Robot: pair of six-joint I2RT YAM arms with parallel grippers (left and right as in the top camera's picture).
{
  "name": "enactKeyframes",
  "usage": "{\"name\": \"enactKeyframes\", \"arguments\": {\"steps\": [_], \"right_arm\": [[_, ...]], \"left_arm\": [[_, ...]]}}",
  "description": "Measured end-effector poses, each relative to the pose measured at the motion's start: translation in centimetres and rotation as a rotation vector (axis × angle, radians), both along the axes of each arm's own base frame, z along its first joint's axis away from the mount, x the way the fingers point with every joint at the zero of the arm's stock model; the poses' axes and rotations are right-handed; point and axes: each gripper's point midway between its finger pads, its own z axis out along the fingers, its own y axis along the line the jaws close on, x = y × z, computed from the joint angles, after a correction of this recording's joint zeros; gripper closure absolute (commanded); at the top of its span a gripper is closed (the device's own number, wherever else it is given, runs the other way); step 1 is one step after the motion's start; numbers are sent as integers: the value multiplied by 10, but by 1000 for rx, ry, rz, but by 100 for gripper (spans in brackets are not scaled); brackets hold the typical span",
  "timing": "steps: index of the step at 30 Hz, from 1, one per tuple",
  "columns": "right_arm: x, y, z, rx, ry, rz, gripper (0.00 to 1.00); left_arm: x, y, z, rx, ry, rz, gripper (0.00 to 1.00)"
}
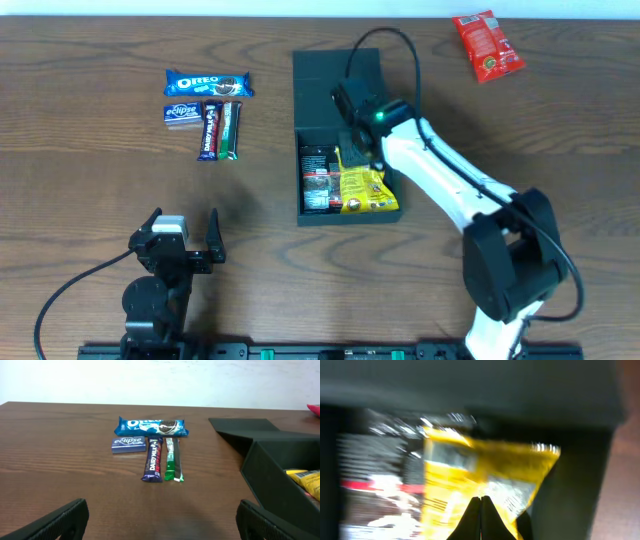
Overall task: Pack container
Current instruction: 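Lower the yellow bag into the box and release it, then reach right gripper to the red snack bag and grasp it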
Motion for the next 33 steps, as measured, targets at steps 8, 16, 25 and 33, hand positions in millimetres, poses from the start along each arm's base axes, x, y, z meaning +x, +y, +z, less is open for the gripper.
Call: {"name": "enactKeyframes", "arguments": {"steps": [8,16,25,33], "right_arm": [[74,-36,133,122,-353,-7,99],[126,-191,139,-16,-402,-245,99],[210,-256,97,-114,-366,-318,99],[253,-278,26,-131,-350,-337,93]], "left_arm": [[0,0,0,0,0,0,5],[0,0,0,0,0,0,5],[0,0,0,0,1,0,5],[0,0,0,0,0,0,5]]}}
